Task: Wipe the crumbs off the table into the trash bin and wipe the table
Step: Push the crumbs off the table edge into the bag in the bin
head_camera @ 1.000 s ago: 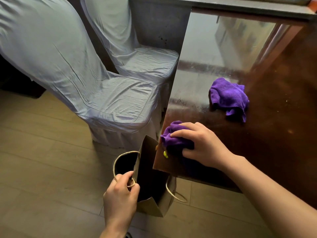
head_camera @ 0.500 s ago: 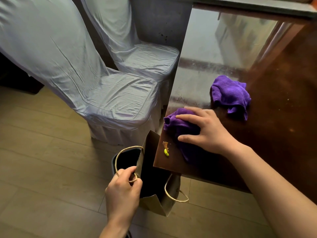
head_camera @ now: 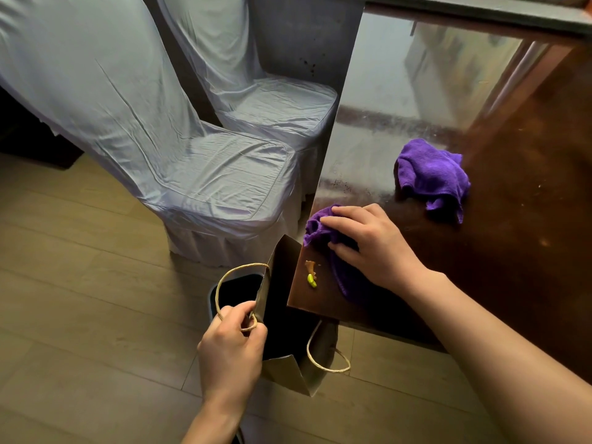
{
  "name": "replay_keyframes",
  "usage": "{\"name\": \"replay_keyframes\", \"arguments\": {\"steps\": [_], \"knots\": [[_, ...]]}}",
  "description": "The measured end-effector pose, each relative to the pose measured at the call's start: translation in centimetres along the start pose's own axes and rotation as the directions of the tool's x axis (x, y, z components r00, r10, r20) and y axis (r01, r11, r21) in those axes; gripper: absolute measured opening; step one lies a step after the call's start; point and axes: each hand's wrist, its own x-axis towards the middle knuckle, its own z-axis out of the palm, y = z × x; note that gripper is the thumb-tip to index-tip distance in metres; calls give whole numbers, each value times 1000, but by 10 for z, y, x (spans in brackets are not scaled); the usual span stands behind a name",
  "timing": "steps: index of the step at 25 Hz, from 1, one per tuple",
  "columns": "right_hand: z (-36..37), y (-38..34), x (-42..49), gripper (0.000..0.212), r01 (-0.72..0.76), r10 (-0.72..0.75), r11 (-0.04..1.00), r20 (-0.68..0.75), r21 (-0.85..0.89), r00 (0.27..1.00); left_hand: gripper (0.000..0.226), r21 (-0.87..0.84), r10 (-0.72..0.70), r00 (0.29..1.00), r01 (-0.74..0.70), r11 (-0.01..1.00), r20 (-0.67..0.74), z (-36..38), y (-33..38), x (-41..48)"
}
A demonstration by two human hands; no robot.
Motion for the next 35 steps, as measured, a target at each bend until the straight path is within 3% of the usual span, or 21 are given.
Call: {"name": "replay_keyframes", "arguments": {"steps": [3,8,13,17,19,22,24,27,29,31,33,35], "knots": [[-3,-11,-7,44,55,-54,998,34,-16,998,23,-6,-3,1000,3,1000,-4,-1,0,-5],[5,-47,-41,44,60,-60,998,-34,-8,998,27,0,4,1000,-4,1000,-4,-4,-1,-13],[0,-79,-56,41,33,-39,967,19,251,999,29,-8,18,999,-18,1000,32,-6,0,-23],[-12,-80,-56,32,-250,170,699,184,670,968,28,-11,18,999,-18,1000,38,-7,3,-26],[-19,-67,-58,29,-280,244,605,160,745,956,29,-6,13,999,-12,1000,33,-6,2,-28],[-36,-32,-61,29,-284,426,546,31,788,904,30,-19,4,1000,-4,1000,28,-7,3,-31],[-46,-6,-63,28,-344,545,591,-46,730,837,29,-25,0,1000,1,1000,27,-7,2,-32],[-43,4,-70,26,-511,618,708,-78,488,782,29,-22,-7,1000,8,1000,29,-7,2,-34],[-33,-18,-74,28,-482,538,811,-98,332,837,29,-26,-7,999,7,1000,35,-7,2,-36],[-22,-52,-74,30,-335,373,894,-80,298,924,29,-24,-10,999,10,1000,38,-5,2,-37],[-14,-82,-72,33,-230,234,906,31,355,972,28,-25,-3,999,4,1000,45,-6,1,-37],[-10,-94,-67,32,-245,197,856,150,456,969,28,-30,1,999,0,1000,54,-7,-1,-36]]}}
